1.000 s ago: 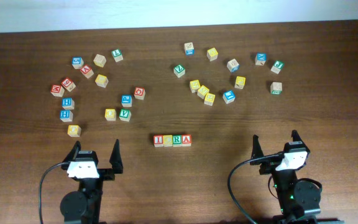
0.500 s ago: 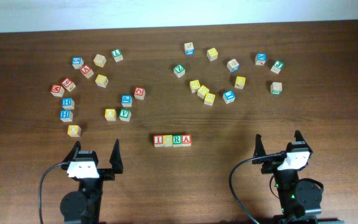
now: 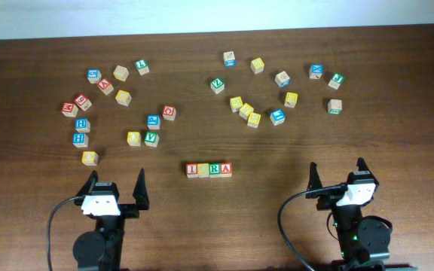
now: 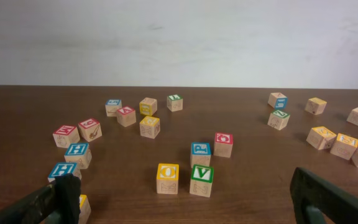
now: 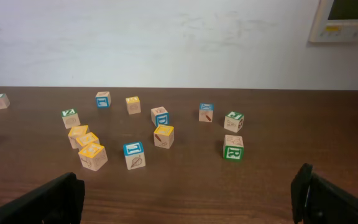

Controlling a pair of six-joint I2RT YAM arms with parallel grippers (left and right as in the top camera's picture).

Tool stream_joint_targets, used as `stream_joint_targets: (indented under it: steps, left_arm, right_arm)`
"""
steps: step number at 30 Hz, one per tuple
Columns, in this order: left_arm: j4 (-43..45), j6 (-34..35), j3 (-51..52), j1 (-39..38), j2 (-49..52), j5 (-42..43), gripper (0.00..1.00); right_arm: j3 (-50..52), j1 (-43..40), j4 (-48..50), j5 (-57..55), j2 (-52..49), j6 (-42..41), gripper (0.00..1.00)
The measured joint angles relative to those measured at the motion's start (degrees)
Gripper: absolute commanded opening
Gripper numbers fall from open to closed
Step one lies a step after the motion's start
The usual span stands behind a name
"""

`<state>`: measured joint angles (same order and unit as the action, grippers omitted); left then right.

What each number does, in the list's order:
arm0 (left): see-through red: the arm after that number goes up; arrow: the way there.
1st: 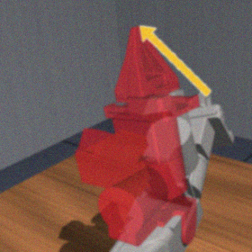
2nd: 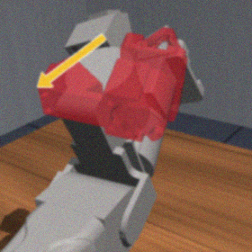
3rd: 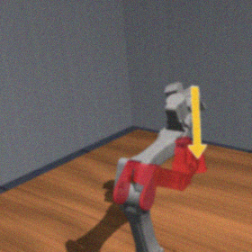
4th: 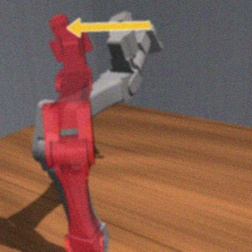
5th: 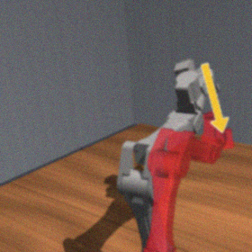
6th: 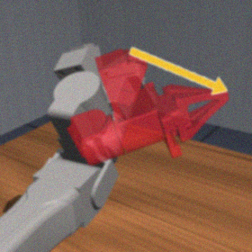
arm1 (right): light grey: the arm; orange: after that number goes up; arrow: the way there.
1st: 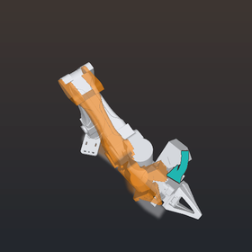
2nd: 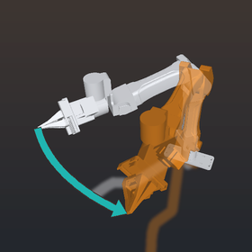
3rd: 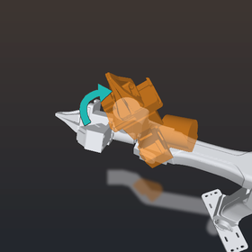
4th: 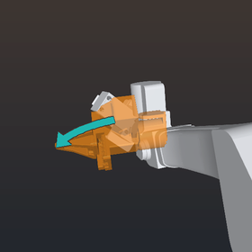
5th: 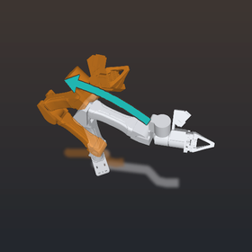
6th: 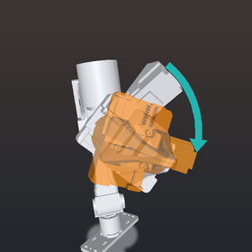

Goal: Spell out ICRA

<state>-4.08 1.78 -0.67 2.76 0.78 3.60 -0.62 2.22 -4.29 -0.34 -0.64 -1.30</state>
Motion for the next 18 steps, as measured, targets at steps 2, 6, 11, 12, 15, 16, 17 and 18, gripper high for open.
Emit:
stream_joint_targets:
  steps: [2,6,11,12,15,16,17,18]
  left_arm:
    - [0.0,0.0,0.0,0.0,0.0,0.0,0.99]
    - [0.0,0.0,0.0,0.0,0.0,0.0,0.99]
    - [0.0,0.0,0.0,0.0,0.0,-0.1,0.99]
    - [0.0,-0.1,0.0,0.0,0.0,-0.5,0.99]
    - [-0.2,-0.5,0.0,0.0,0.0,-1.5,0.99]
    - [-0.2,-0.5,0.0,0.0,0.0,-2.2,0.99]
    - [-0.2,-0.5,0.0,0.0,0.0,-2.5,0.99]
    - [-0.3,-0.5,0.0,0.0,0.0,-2.6,0.99]
  right_arm:
    - [0.0,0.0,0.0,0.0,0.0,0.0,0.98]
    - [0.0,0.0,0.0,0.0,0.0,0.0,0.98]
    - [0.0,0.0,0.0,0.0,0.0,0.0,0.98]
    - [0.0,0.0,0.0,0.0,0.0,0.0,0.98]
    - [0.0,0.0,0.0,0.0,0.0,0.0,0.98]
    - [0.0,0.0,0.0,0.0,0.0,0.0,0.98]
    - [0.0,0.0,0.0,0.0,0.0,0.0,0.99]
    - [0.0,0.0,0.0,0.0,0.0,0.0,0.98]
